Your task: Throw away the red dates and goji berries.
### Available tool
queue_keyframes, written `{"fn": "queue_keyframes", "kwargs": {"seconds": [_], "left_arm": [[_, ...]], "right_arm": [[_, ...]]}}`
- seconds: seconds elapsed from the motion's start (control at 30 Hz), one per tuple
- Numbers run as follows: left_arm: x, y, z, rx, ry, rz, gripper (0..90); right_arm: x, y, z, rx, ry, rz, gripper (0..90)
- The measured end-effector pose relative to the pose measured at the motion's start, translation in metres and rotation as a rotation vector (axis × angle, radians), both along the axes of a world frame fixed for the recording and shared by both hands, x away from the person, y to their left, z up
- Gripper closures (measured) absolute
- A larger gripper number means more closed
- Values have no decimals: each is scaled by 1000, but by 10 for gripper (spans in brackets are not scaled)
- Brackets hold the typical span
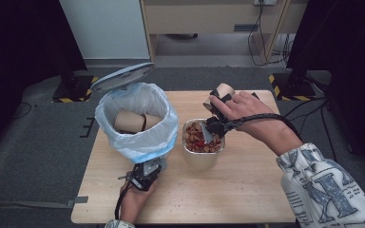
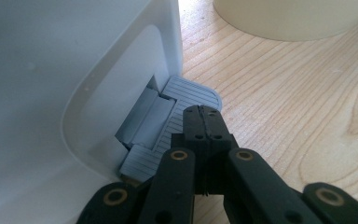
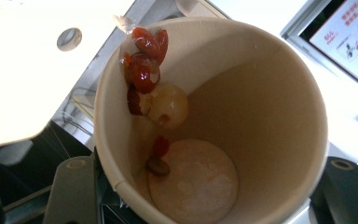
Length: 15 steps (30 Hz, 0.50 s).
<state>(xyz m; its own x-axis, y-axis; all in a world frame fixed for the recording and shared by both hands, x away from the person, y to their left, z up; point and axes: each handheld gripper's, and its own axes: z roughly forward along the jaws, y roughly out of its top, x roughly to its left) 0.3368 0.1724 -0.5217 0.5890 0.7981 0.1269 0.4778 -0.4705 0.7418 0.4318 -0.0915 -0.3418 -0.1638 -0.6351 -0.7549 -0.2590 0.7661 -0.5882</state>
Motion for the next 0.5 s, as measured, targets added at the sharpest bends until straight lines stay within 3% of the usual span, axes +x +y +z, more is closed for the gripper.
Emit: {"fn": "queue_keyframes", "kwargs": {"seconds": [0.1, 0.2, 0.27, 0.33, 0.5], "left_arm": [[0, 0, 0, 0, 0, 0, 900], [0, 0, 0, -1, 0, 0, 900], [0, 0, 0, 2, 1, -1, 900], [0, 0, 0, 1, 0, 0, 900], [0, 0, 0, -2, 1, 1, 900]], "right_arm": [[3, -2, 10, 88, -9, -14, 357], [1, -2, 10, 40, -8, -2, 356], [0, -2, 11, 43, -7, 0, 355], [2, -3, 11, 90, -2, -7, 354], [2, -6, 12, 87, 4, -13, 353]]}}
